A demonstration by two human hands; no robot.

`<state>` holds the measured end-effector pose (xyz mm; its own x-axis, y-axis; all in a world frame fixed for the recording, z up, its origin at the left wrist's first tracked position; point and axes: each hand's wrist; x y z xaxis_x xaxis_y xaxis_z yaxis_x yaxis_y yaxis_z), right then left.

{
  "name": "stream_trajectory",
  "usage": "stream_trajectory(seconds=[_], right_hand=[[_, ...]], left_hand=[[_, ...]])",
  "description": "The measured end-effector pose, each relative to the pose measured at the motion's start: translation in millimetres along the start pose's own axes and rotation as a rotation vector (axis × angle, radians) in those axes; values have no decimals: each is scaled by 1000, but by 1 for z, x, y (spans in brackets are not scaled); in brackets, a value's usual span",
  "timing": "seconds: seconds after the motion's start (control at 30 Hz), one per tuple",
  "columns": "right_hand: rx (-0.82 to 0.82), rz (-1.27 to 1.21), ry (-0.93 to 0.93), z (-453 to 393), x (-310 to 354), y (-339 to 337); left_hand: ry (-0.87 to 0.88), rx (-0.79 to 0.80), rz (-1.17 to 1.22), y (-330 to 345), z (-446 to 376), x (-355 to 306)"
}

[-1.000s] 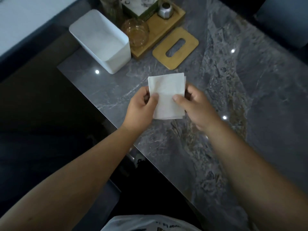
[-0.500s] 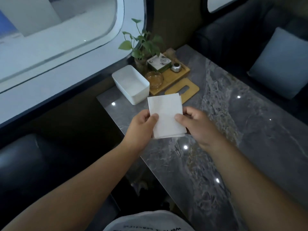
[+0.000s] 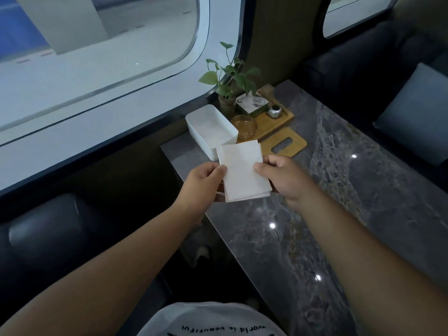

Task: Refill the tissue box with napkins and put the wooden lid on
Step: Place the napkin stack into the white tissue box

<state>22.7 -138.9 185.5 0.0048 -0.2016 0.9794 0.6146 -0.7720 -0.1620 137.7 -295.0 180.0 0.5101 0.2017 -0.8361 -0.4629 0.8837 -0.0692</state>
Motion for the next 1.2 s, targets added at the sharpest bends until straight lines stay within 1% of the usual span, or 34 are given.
stream_trajectory(seconds=[0.3, 0.47, 0.7, 0.8, 0.93, 1.0, 1.1, 1.2], right_hand=[[-46, 168, 83, -92, -10, 37], [-68, 299, 141, -157, -16, 47], [-23, 556, 98, -240, -29, 51], [28, 742, 71, -261, -38, 55], [82, 943, 45, -275, -51, 66], [109, 989, 26, -280, -56, 70], [145, 1040, -19, -285, -62, 74], [183, 1103, -52, -291, -66, 75]], left_hand=[[-58, 28, -111, -53, -101, -10], [-99, 36, -161, -67, -163, -21], [-152, -10, -259, -73, -236, -29], [-187, -28, -289, -74, -255, -30], [-147, -28, -424, -77, -269, -26], [-117, -29, -496, -78, -273, -26], [-39, -42, -705, -79, -278, -29], [-21, -44, -821, -80, -285, -31]])
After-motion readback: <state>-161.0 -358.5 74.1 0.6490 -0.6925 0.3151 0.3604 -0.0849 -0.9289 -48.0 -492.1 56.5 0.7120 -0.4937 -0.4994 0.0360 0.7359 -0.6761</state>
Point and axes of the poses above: each hand's wrist, its own z-axis away from the middle knuckle, its own y-axis out of the palm, x = y × z, and after that the axes turned 12 degrees about -y, right-handed
